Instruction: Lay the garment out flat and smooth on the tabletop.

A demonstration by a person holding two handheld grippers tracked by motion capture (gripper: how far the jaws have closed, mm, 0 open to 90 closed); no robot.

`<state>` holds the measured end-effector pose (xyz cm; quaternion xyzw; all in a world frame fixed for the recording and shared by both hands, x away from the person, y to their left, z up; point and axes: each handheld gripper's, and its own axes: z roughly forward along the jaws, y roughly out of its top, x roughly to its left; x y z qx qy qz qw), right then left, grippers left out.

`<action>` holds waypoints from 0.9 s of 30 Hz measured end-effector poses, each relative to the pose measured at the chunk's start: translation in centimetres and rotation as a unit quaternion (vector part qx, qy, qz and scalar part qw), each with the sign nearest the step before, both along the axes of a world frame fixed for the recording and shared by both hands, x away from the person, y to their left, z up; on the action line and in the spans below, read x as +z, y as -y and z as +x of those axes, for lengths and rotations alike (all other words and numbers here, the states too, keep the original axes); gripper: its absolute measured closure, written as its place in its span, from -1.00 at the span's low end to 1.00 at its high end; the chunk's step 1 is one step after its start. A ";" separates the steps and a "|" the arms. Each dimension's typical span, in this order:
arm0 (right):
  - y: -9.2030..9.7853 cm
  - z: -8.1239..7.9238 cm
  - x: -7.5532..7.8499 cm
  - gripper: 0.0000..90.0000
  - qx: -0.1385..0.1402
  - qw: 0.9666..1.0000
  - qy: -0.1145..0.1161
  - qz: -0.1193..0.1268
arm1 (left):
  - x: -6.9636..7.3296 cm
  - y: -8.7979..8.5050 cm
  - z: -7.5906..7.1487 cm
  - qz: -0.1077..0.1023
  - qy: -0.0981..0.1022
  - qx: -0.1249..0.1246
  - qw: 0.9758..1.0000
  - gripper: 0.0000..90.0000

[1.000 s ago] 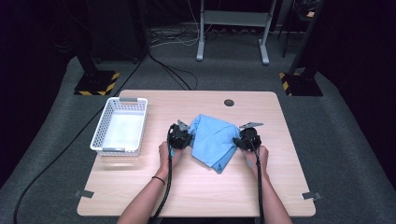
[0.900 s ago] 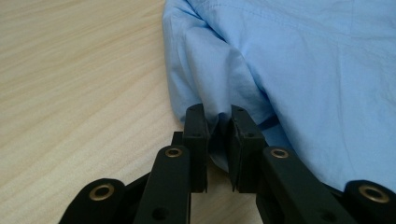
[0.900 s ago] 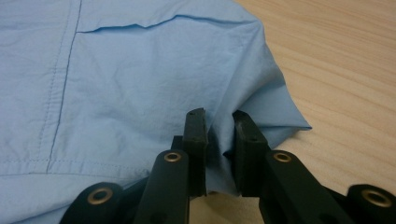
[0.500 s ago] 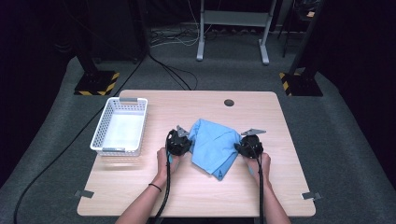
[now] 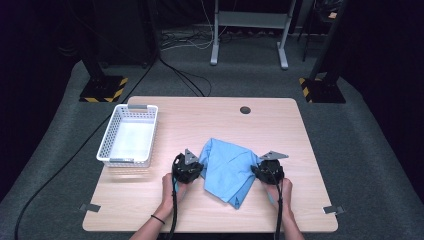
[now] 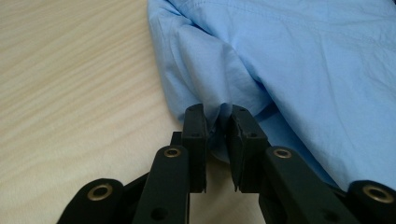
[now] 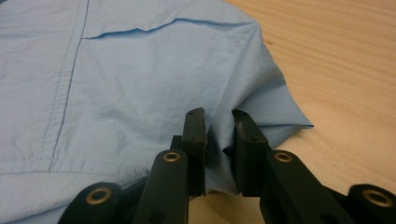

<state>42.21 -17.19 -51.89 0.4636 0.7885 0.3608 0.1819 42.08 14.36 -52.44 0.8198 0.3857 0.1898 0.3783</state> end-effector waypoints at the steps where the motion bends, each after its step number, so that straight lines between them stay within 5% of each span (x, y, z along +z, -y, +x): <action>1: 0.0 -0.4 0.0 0.72 0.001 1.000 0.001 0.000 | 0.0 0.0 -0.4 -0.001 0.001 0.000 1.000 0.72; 23: -0.1 -6.0 -0.7 0.69 0.012 1.000 0.023 0.014 | -0.2 -0.2 -5.7 0.014 0.020 0.007 1.000 0.73; 27: -0.2 -5.9 -0.5 -0.14 -0.005 1.000 0.020 -0.002 | -0.2 -0.5 -5.4 -0.002 0.005 0.007 1.000 0.72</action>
